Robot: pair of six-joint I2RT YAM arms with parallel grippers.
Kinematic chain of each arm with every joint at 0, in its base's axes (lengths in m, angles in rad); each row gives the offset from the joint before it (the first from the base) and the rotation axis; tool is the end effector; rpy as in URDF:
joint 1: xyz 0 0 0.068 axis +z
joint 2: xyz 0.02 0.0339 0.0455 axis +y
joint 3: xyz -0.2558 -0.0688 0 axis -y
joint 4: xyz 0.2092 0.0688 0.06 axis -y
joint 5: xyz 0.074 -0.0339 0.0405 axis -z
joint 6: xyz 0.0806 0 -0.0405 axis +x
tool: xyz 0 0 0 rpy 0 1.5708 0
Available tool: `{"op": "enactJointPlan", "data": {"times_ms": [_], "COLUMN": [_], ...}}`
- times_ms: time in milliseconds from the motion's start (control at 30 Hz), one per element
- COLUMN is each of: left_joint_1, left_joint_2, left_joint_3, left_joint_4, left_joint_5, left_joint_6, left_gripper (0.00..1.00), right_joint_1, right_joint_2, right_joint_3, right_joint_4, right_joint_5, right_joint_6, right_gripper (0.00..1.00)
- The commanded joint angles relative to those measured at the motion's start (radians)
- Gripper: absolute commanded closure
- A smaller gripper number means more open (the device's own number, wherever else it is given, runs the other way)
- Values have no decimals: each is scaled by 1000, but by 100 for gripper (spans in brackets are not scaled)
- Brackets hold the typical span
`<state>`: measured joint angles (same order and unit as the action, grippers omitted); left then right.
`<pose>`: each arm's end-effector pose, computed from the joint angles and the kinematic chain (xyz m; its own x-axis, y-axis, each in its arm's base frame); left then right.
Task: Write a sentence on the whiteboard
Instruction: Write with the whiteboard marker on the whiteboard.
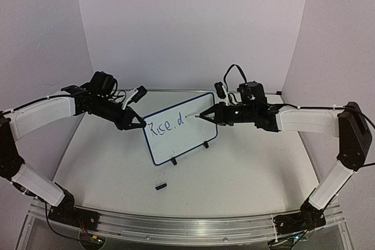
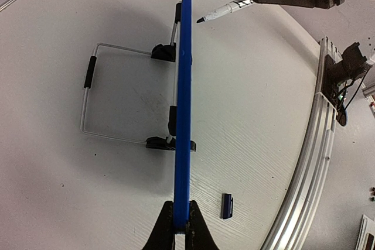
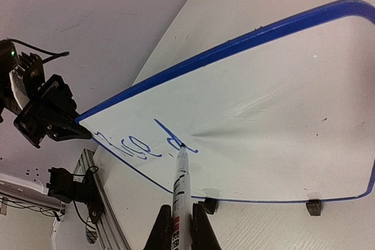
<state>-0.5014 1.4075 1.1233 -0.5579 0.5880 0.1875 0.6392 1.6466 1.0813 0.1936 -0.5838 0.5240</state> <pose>0.2328 -0.1786 0.2596 -0.5078 0.4552 -0.7314 0.8331 0.4756 -0.2825 0.2783 0.2622 0.2559 -0.7077 -0.0058 -0.7065 -0.6420 0.4229 0.6395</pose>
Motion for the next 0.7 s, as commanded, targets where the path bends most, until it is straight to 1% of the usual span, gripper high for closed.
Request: {"op": "enactJointPlan", "data": {"times_ms": [0,667], "left_joint_1": [-9,-9], "left_joint_2": [5,7], "left_joint_3": [10,10], "left_joint_4": [-25,-25], "left_joint_5": [3,2], "left_joint_6": [6,7], "left_gripper": [100,100], "right_joint_1": [-5,-9], "right_joint_2": [9,60], "right_joint_3": [24,78], "right_joint_4": [22,34], "right_joint_5": [3,6], "right_joint_6": [-13,-13], "right_gripper": [100,100]}}
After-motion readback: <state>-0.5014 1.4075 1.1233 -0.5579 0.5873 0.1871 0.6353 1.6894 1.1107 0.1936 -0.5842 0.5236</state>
